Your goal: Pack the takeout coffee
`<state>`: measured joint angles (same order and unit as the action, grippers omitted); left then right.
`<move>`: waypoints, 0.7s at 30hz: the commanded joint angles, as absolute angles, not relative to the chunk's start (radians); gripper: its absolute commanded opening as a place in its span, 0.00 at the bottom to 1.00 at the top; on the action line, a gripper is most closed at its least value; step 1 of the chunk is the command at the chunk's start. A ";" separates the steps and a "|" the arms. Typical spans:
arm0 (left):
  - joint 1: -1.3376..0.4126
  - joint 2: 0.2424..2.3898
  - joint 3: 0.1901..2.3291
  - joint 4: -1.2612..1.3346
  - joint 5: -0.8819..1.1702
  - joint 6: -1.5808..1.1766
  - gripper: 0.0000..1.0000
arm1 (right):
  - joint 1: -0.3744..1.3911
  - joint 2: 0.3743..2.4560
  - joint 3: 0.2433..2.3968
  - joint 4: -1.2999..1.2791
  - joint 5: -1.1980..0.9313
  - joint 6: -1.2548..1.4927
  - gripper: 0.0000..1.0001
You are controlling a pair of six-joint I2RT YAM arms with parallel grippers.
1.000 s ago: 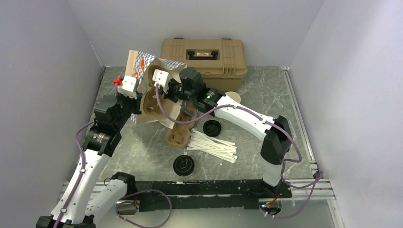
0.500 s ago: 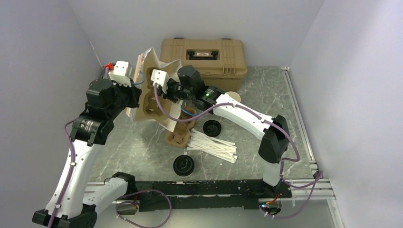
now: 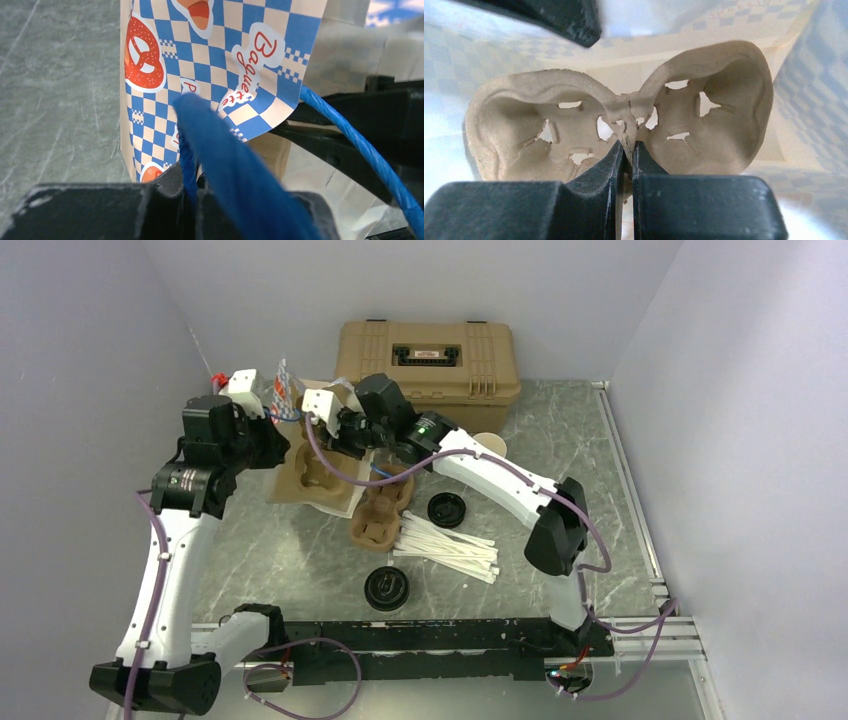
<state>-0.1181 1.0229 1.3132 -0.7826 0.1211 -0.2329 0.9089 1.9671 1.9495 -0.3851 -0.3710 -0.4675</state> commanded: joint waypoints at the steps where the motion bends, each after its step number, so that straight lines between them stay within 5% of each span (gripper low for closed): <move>1: -0.044 1.034 1.324 -0.843 0.241 -0.279 0.00 | 0.911 2.003 2.025 -0.443 -0.336 -0.493 0.00; 16: 0.033 1.072 1.285 -0.831 0.413 -0.322 0.00 | 0.941 2.150 2.181 -0.524 -0.160 -0.448 0.00; 21: 0.067 1.057 1.260 -0.832 0.443 -0.317 0.00 | 0.946 2.163 2.199 -0.503 -0.137 -0.435 0.11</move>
<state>0.0486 1.0714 1.2770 -0.7979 0.3794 -0.3054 0.9527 2.1429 2.1490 -0.5350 -0.2081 -0.4656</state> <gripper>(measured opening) 0.021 0.101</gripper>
